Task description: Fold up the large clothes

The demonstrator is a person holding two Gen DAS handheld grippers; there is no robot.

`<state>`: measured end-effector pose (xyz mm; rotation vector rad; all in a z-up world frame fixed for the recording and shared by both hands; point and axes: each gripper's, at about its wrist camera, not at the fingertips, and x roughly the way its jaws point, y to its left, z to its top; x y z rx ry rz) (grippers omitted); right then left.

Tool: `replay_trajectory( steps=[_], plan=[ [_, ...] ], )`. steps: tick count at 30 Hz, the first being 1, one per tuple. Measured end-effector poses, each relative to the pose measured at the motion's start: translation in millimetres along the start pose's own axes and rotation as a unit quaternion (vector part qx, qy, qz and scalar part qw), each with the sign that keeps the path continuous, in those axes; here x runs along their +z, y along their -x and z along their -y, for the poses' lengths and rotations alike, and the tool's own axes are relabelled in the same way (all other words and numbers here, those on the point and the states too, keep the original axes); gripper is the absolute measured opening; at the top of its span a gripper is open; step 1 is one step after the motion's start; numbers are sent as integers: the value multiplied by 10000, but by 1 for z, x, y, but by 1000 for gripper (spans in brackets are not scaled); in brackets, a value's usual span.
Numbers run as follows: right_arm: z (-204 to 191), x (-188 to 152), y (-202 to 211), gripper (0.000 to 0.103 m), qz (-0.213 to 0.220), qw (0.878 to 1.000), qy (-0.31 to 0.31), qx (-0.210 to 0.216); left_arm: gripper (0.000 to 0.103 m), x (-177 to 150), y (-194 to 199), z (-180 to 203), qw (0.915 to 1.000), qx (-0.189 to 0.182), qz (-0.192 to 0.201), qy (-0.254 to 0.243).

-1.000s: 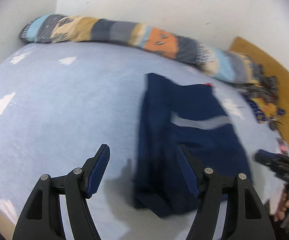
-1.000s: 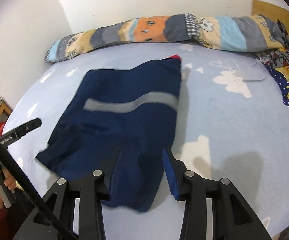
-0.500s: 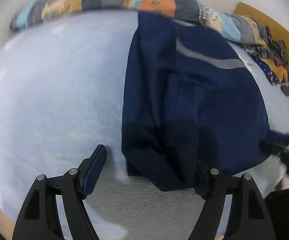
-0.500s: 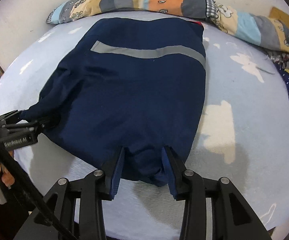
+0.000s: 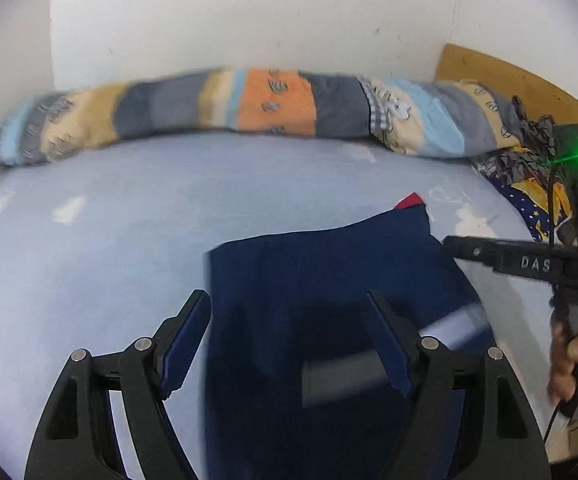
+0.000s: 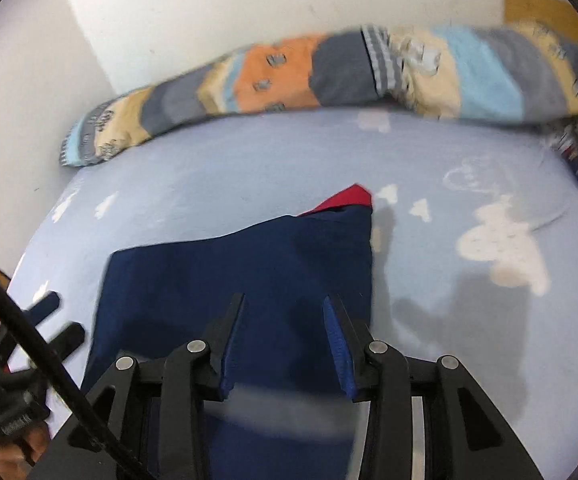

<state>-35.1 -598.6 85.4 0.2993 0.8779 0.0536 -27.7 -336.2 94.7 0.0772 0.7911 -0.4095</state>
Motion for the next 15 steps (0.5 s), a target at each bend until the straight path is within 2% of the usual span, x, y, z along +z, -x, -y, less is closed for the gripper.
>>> replay_trajectory(
  steps=[1,2,4,5,7,9,11,15],
  plan=[
    [3,4,-14,43,-97,9999,-56,40,77,2,-21,-3,9997,-16,-191,117],
    [8,7,-32,43,-248,9995,-176,-6,77,2,-49,-13,9979,-58,-555,337],
    [20,7,-63,42,-664,9970,-392,-21,81,-2,-75,-23,9961,315,-706,429],
    [25,7,-72,41,-775,9961,-419,-42,88,-4,-89,-33,9940,155,-897,609],
    [26,6,-84,41,-843,9955,-404,-121,93,-4,-102,-46,9889,-129,-1094,996],
    [19,10,-79,40,-818,9960,-259,-247,93,-2,-98,-47,9892,-156,-1053,1005],
    [12,10,-69,40,-688,9971,-115,-317,91,0,-83,-40,9926,44,-878,842],
    [-6,3,-15,42,-352,9990,158,-220,91,0,-26,-21,9985,180,-324,399]
  ],
)
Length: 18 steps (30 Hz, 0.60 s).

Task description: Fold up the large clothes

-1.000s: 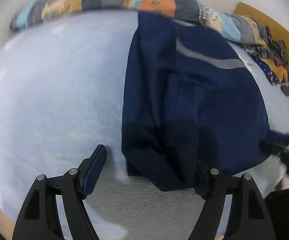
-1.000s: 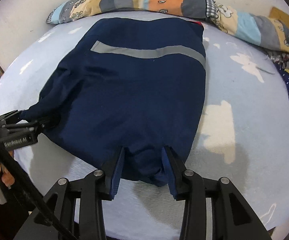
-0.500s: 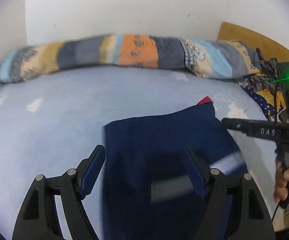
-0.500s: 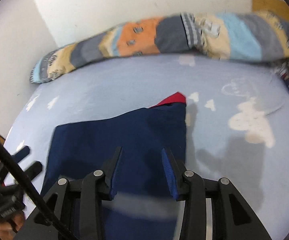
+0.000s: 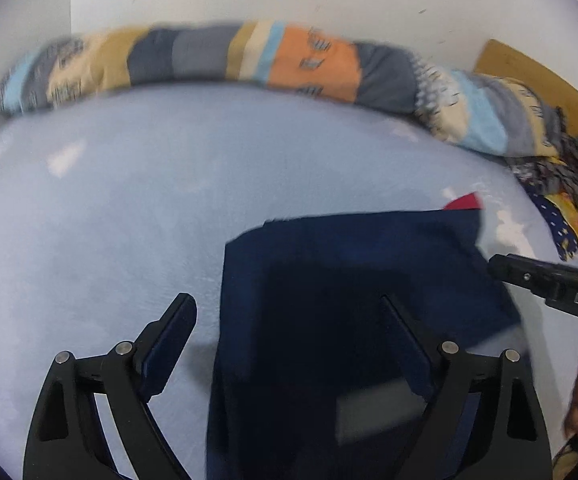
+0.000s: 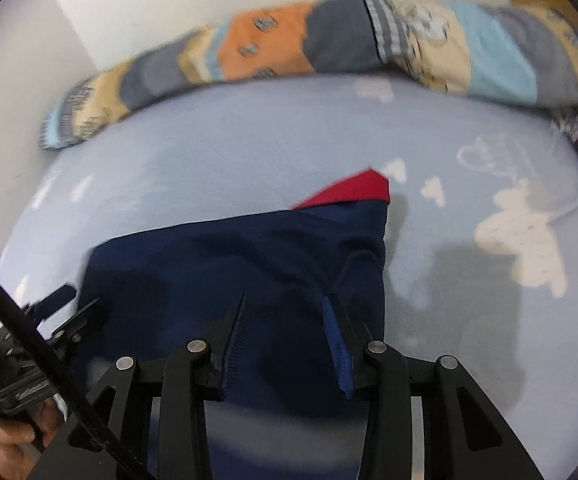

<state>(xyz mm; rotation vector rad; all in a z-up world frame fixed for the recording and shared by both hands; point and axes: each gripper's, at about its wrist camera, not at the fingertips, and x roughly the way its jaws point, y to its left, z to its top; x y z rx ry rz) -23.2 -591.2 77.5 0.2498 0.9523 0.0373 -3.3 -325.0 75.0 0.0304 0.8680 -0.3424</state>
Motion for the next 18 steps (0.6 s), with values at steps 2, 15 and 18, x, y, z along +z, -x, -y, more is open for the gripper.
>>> replay_trajectory(
  steps=[2,15,18],
  plan=[
    [-8,-10,24,44,120,9996,227,-86,91,-11,30,10,9993,90,273,-245],
    [-34,-181,105,46,116,9990,440,14,91,-154,102,30,9988,294,293,-244],
    [-42,-197,94,46,-79,9979,636,-88,91,-166,87,34,9980,481,125,-384]
  ],
)
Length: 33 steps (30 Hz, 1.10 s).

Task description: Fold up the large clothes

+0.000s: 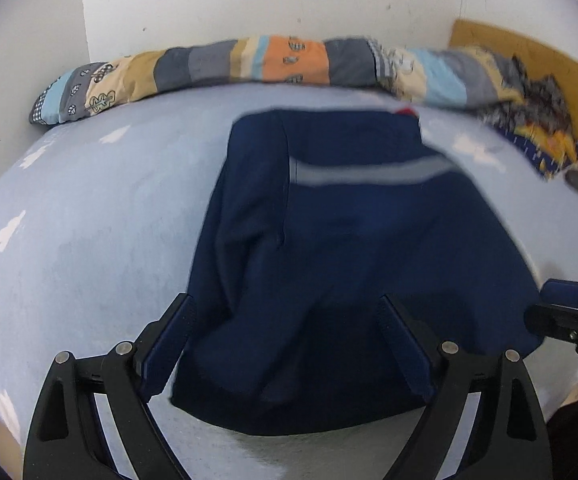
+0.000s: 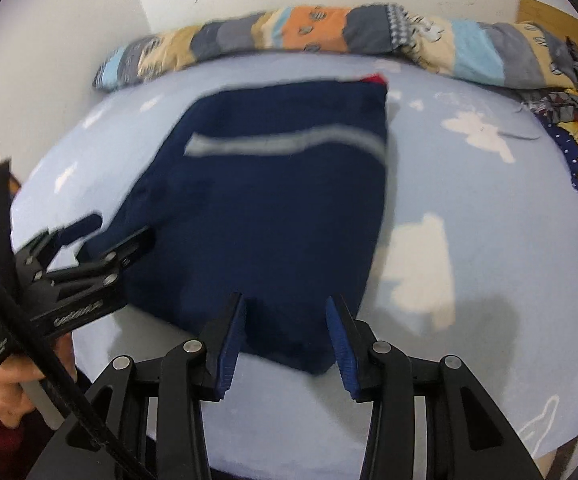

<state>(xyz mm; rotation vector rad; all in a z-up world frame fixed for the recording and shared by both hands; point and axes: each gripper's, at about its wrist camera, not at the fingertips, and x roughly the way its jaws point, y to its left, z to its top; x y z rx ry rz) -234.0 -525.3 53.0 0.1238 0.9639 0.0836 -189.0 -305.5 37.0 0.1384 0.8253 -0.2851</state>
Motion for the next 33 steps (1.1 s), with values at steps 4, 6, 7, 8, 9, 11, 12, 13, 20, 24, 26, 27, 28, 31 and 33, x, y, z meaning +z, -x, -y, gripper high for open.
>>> replay_trajectory(
  steps=[4,6,7,8,9,11,12,13,20,24,26,27,28,31,33],
  plan=[
    [0,-3,-18,47,-203,9995,40,-224,91,-6,-17,-2,9998,97,-138,-52],
    [5,-4,-26,53,-343,9992,-10,-226,91,-8,-18,-1,9996,209,-82,-152],
    [8,-4,-28,57,-368,9990,-115,-213,91,-9,-17,-1,9996,206,-59,-163],
    [11,-4,-29,61,-385,9989,-194,-195,91,-10,-16,-2,9997,200,-57,-141],
    [12,-5,-29,62,-392,9989,-213,-172,91,-10,-15,-3,9998,190,-64,-97],
    [18,-7,-32,66,-471,9979,-440,-5,91,-10,-13,-6,9998,173,-62,-36],
    [22,-8,-31,66,-444,9973,-575,86,91,-10,-11,-7,9998,196,-55,-27],
    [24,-8,-26,64,-327,9973,-636,148,91,-11,-7,-7,9997,254,-4,-12],
    [-4,0,10,55,608,9979,9,-225,91,-10,19,1,9989,257,395,-74],
    [-11,-4,-8,55,266,9995,58,-158,91,-12,25,7,9980,286,519,-232],
    [-14,-6,-11,55,222,9993,124,-256,91,-15,17,7,9987,272,347,-270],
    [-17,-6,-12,55,205,9990,228,-335,91,-16,13,7,9988,278,277,-279],
    [-18,-6,-13,56,180,9988,272,-371,91,-18,8,7,9989,301,211,-279],
    [-17,-7,-18,56,76,9990,246,-361,91,-19,0,5,9990,324,171,-252],
    [-18,-8,-19,56,68,9989,271,-367,91,-19,0,4,9992,305,155,-212]
  ],
)
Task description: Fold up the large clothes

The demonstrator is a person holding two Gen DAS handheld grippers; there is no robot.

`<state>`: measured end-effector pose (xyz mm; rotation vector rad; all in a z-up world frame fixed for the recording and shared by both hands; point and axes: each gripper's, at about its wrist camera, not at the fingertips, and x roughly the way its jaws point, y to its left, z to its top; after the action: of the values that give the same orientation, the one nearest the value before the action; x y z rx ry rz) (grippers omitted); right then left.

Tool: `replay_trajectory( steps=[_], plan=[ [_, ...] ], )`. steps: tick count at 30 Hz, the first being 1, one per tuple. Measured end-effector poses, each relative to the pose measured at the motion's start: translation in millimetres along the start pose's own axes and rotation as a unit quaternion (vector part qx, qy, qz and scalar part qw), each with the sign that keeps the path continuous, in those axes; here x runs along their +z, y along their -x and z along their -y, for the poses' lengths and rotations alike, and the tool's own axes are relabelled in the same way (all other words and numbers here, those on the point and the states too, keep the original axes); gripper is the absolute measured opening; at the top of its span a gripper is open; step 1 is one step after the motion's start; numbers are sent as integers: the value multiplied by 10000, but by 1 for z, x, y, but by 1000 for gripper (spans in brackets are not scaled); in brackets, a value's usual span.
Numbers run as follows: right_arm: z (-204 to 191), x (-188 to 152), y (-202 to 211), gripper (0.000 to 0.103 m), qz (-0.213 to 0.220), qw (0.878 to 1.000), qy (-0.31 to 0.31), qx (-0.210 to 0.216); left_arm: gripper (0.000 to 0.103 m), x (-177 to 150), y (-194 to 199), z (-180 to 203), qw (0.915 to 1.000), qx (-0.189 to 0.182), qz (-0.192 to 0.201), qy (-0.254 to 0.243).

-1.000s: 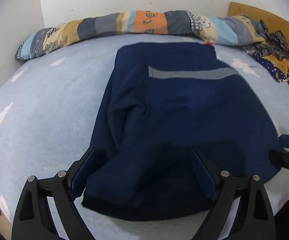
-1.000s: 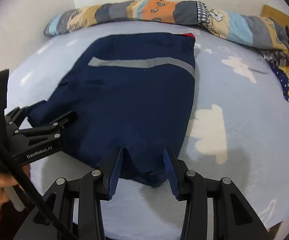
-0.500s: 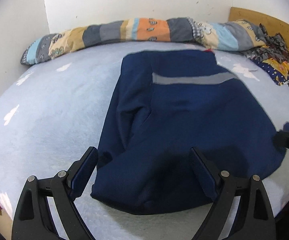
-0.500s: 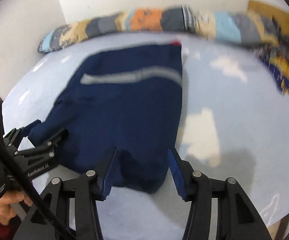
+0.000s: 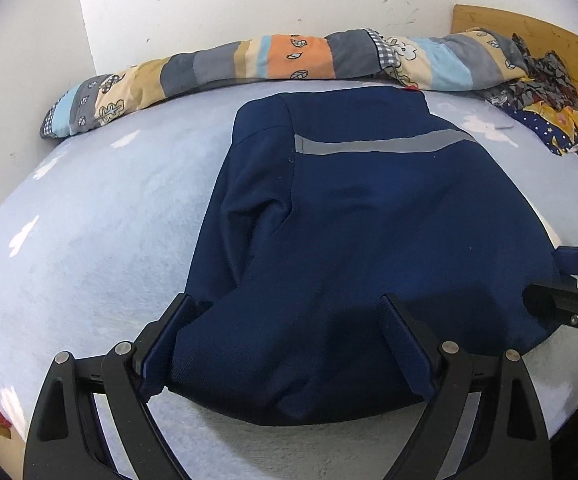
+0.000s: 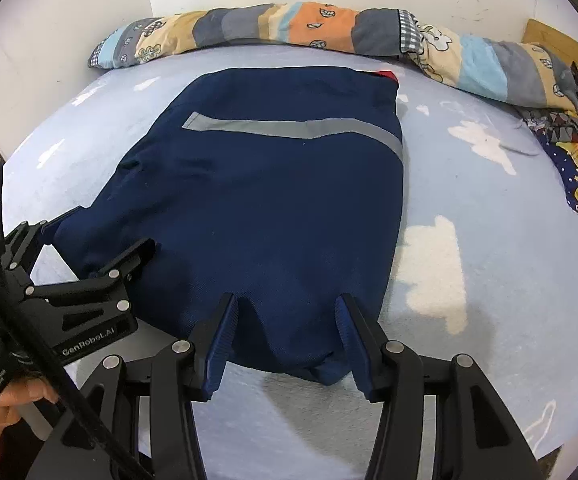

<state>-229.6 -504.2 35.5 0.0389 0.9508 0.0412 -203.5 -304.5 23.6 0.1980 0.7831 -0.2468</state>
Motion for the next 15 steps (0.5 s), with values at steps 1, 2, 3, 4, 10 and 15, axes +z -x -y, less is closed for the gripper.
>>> replay_trajectory(
  steps=[1,2,3,4,10,15],
  plan=[
    [0,0,0,56,15,10000,0,1,91,0,1,-1,10000,2,7,10],
    [-1,-1,2,56,27,10000,16,-5,91,0,2,-1,10000,15,23,15],
    [-1,-1,3,56,61,10000,29,-5,91,0,4,0,10000,18,39,3],
    [-1,-1,5,56,91,10000,1,12,91,0,6,1,10000,33,60,-16],
    [6,-1,13,63,226,9990,-289,260,91,2,26,3,9995,-44,299,14],
    [5,-4,20,63,334,9985,-334,283,91,1,38,7,9991,-59,416,-8]
  ],
)
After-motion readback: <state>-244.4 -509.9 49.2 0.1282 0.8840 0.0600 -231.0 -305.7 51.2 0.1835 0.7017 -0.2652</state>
